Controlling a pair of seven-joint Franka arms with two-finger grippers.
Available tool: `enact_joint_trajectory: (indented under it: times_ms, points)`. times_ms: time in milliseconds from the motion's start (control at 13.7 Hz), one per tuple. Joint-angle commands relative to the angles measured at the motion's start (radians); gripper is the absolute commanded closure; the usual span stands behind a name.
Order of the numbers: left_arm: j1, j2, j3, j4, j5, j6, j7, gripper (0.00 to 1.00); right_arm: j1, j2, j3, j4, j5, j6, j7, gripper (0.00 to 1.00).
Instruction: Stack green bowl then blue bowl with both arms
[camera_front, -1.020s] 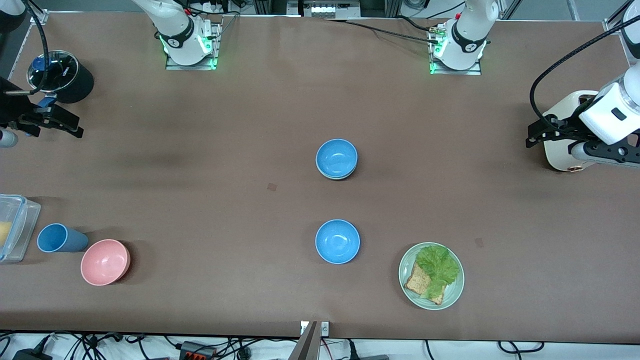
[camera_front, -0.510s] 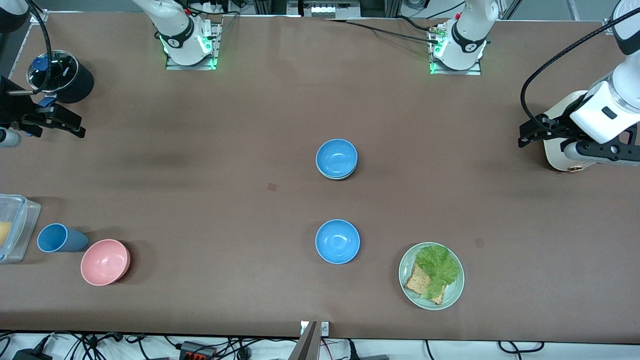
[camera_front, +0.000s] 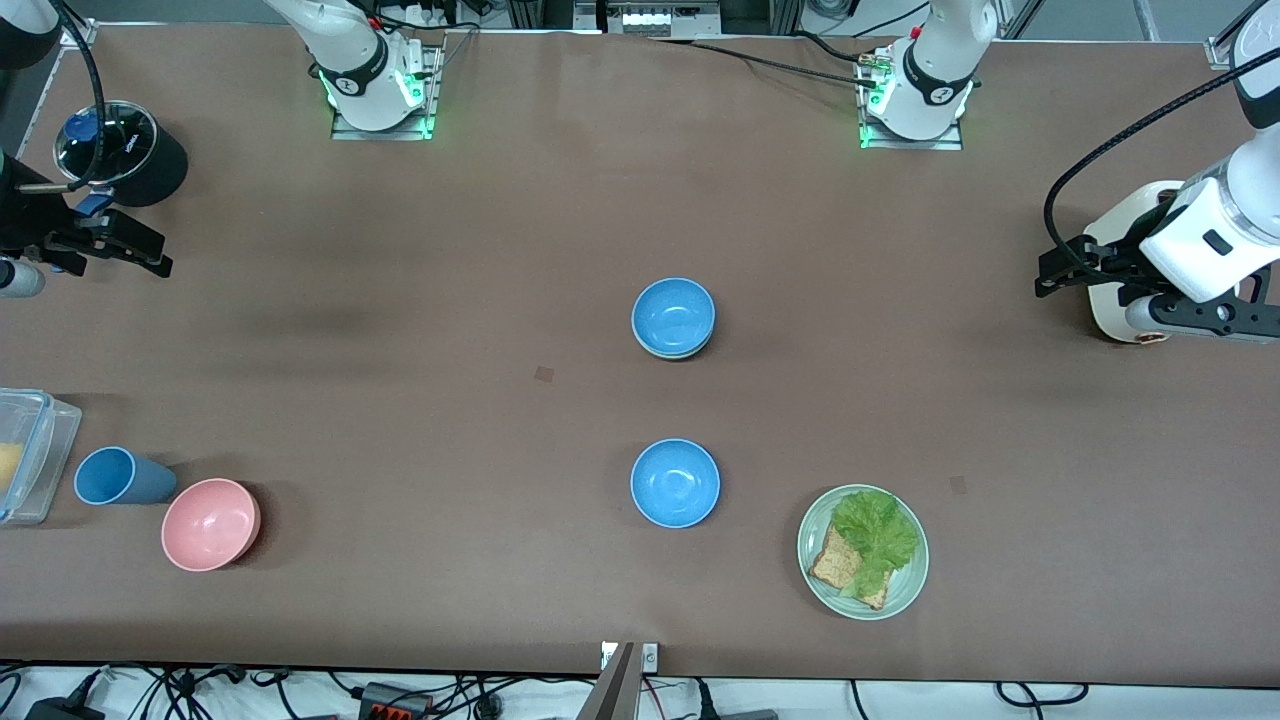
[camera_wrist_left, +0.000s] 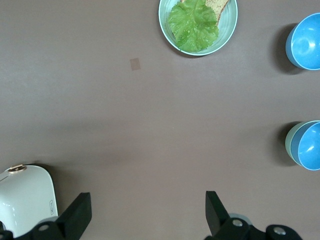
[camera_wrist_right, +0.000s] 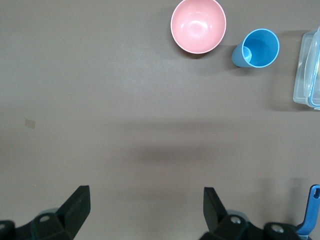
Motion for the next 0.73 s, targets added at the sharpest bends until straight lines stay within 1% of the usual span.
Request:
enact_joint_trajectory:
  times_ms: [0, 656]
  points:
    - [-0.001, 0.014, 0.000, 0.036, -0.013, -0.029, -0.008, 0.00, 0.002, -0.008, 0.000, -0.010, -0.013, 0.013, -0.014, 0.00]
    - [0.000, 0.016, 0.000, 0.036, -0.016, -0.029, -0.008, 0.00, 0.000, -0.005, 0.002, -0.002, -0.014, 0.010, -0.014, 0.00]
